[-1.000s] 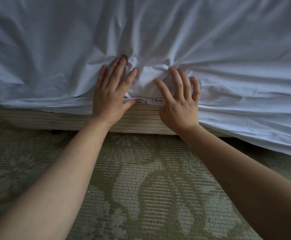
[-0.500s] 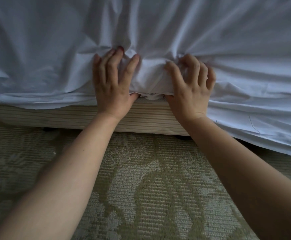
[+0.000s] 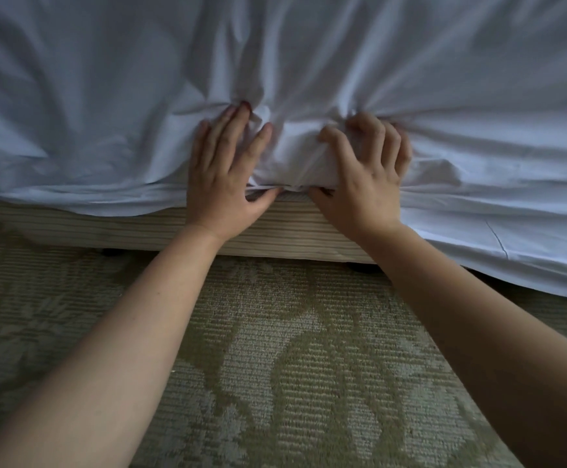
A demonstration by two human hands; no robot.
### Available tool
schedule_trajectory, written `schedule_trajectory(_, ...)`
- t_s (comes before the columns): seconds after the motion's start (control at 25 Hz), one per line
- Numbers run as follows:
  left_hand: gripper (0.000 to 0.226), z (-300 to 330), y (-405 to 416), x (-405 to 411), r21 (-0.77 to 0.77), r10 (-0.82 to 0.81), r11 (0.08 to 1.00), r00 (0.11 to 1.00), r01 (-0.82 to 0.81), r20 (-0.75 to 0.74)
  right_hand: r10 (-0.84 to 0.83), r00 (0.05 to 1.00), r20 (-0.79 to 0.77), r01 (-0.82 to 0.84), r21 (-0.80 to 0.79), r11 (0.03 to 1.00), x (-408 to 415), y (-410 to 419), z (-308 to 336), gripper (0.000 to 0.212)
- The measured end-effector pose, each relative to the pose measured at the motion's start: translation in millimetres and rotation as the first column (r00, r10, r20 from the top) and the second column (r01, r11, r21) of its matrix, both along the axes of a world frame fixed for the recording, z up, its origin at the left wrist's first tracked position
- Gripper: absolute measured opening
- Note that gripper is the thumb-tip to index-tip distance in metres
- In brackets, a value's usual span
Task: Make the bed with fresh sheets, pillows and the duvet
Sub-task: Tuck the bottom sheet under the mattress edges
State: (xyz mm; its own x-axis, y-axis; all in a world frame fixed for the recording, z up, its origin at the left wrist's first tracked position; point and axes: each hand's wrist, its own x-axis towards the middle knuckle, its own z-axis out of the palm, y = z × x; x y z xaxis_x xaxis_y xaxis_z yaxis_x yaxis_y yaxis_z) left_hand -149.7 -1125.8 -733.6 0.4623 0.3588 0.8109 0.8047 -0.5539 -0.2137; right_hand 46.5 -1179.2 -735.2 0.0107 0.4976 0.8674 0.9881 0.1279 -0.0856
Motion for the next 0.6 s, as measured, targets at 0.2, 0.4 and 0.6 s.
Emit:
schedule_trajectory(0.2,0.074,-2.6,1.3,-2.0,0.093,0.127,0.988,0.992,-0.124,-0.024,-0.048,0.999,-0.002,0.048,0.036,0.998,-11.3,5.2,-3.2,0.076)
schedule_trajectory(0.4,0.076,-5.3,4.2,-1.0,0.091,0.104,0.990,0.995,-0.103,0.004,-0.090,0.995,0.033,0.086,0.101,0.991,-10.6,19.5,-12.0,0.087)
schedule_trajectory(0.6,0.077,-10.1,4.7,5.5,0.046,0.112,0.992,0.991,-0.116,0.079,-0.187,0.979,-0.086,0.202,0.225,0.953,-28.6,36.8,-21.1,0.066)
